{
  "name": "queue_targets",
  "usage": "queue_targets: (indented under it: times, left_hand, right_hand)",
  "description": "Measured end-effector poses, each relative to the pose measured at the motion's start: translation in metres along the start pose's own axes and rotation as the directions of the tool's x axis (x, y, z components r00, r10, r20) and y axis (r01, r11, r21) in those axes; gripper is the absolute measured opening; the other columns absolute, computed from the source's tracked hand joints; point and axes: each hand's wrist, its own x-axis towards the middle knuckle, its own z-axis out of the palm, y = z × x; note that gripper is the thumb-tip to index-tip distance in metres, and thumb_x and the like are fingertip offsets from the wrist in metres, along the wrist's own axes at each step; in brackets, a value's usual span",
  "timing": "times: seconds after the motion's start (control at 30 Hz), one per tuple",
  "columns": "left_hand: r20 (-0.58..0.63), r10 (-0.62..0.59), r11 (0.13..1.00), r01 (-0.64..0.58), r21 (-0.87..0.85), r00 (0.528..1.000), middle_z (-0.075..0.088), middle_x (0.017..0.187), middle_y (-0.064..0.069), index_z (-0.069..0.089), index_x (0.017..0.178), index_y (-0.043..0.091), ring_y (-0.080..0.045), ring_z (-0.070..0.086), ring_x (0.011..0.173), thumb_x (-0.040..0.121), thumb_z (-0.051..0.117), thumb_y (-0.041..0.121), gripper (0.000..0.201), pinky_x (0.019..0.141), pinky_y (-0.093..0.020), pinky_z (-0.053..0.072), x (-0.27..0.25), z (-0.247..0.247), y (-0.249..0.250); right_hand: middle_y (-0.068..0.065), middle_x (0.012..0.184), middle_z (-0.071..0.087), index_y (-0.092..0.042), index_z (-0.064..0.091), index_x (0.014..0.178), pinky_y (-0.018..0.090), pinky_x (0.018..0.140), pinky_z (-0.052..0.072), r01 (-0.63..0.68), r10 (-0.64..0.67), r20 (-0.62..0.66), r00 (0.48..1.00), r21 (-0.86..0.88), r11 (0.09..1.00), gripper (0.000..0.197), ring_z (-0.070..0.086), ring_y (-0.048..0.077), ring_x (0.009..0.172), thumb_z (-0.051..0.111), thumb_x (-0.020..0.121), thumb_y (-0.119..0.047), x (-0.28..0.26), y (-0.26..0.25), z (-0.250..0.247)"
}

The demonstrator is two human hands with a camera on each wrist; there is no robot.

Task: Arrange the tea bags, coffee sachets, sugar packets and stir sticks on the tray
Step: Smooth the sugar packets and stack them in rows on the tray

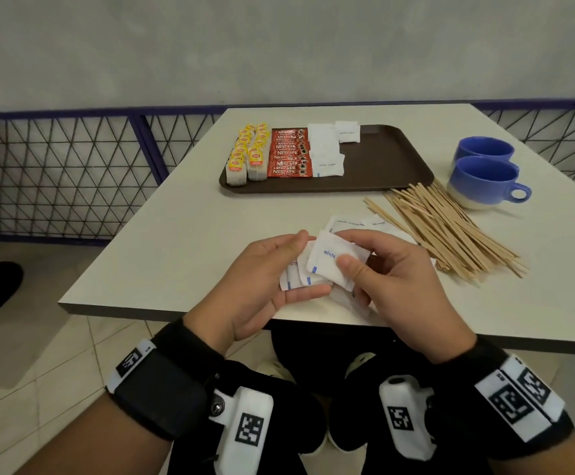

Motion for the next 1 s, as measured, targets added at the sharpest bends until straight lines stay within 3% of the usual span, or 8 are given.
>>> queue_targets:
  times: [0.13,0.2,0.3,0.47,0.6,0.8,0.93,1.0]
  left_hand:
    - [0.060,-0.012,0.993,0.005,0.116,0.998,0.078,0.098,-0.008,0.074,0.099,0.009,-0.024,0.075,0.094,0.093,0.066,0.007,0.010,0.069,-0.032,0.063,0.000,-0.002,0.010]
    - [0.082,0.018,0.983,-0.032,0.183,0.996,0.077,0.099,-0.008,0.071,0.103,0.007,-0.025,0.075,0.094,0.091,0.066,-0.001,0.015,0.072,-0.033,0.064,0.000,-0.004,0.016]
    - [0.157,0.060,0.955,-0.103,0.279,0.986,0.074,0.111,-0.015,0.069,0.115,0.006,-0.029,0.073,0.102,0.094,0.063,-0.002,0.023,0.079,-0.037,0.063,0.001,-0.002,0.031]
    - [0.206,0.076,0.892,-0.159,0.424,0.976,0.072,0.117,-0.018,0.063,0.125,0.006,-0.031,0.073,0.105,0.092,0.067,-0.001,0.034,0.084,-0.037,0.062,0.003,0.007,0.062]
    - [0.206,0.101,0.816,-0.200,0.542,0.973,0.075,0.113,-0.013,0.064,0.123,0.006,-0.025,0.076,0.096,0.092,0.070,0.004,0.031,0.081,-0.036,0.063,0.011,0.014,0.080]
    - [0.227,0.159,0.815,-0.257,0.520,0.961,0.071,0.115,-0.021,0.062,0.123,-0.001,-0.031,0.075,0.097,0.092,0.065,-0.009,0.032,0.082,-0.035,0.063,0.034,0.016,0.096]
    - [0.188,0.196,0.704,-0.272,0.656,0.962,0.071,0.110,-0.017,0.063,0.112,0.006,-0.026,0.077,0.089,0.092,0.065,-0.006,0.024,0.082,-0.042,0.063,0.065,0.006,0.103]
    - [0.149,0.219,0.585,-0.251,0.771,0.964,0.074,0.103,-0.010,0.064,0.106,0.016,-0.022,0.077,0.086,0.092,0.064,-0.002,0.023,0.080,-0.046,0.063,0.086,-0.003,0.108]
  right_hand:
    - [-0.013,0.080,0.065,-0.034,0.071,0.119,0.039,0.064,0.055,0.019,-0.017,0.012,1.000,-0.185,0.983,0.030,0.059,0.022,0.065,0.075,0.091,-0.026,0.003,-0.003,0.003]
    - [-0.018,0.086,0.062,-0.032,0.070,0.121,0.040,0.067,0.058,0.034,-0.032,0.011,0.999,-0.273,0.961,0.030,0.061,0.015,0.070,0.075,0.091,-0.028,0.006,-0.013,0.003]
    - [-0.010,0.098,0.063,-0.030,0.070,0.110,0.039,0.061,0.061,0.050,-0.037,0.047,0.998,-0.313,0.949,0.020,0.064,0.010,0.074,0.075,0.090,-0.030,0.018,-0.033,-0.006]
    - [0.000,0.071,0.071,-0.020,0.067,0.087,0.024,0.052,0.053,0.094,-0.017,0.202,0.979,-0.380,0.920,0.012,0.066,0.010,0.054,0.078,0.088,-0.024,0.046,-0.078,-0.026]
    - [-0.001,0.066,0.071,-0.015,0.068,0.090,0.023,0.052,0.052,0.082,0.061,0.298,0.953,-0.445,0.892,0.012,0.061,0.010,0.052,0.078,0.087,-0.022,0.075,-0.106,-0.038]
    - [-0.009,0.065,0.071,-0.021,0.072,0.097,0.018,0.055,0.049,0.070,0.201,0.394,0.897,-0.576,0.815,0.014,0.063,0.006,0.053,0.077,0.088,-0.030,0.123,-0.122,-0.040]
    - [-0.014,0.063,0.071,-0.022,0.072,0.096,0.017,0.055,0.051,0.103,0.264,0.436,0.861,-0.656,0.748,0.012,0.063,0.003,0.052,0.076,0.089,-0.031,0.164,-0.119,-0.039]
    - [-0.012,0.062,0.072,-0.021,0.072,0.095,0.021,0.059,0.055,0.110,0.301,0.440,0.846,-0.697,0.708,0.010,0.064,0.005,0.053,0.076,0.090,-0.028,0.190,-0.111,-0.044]
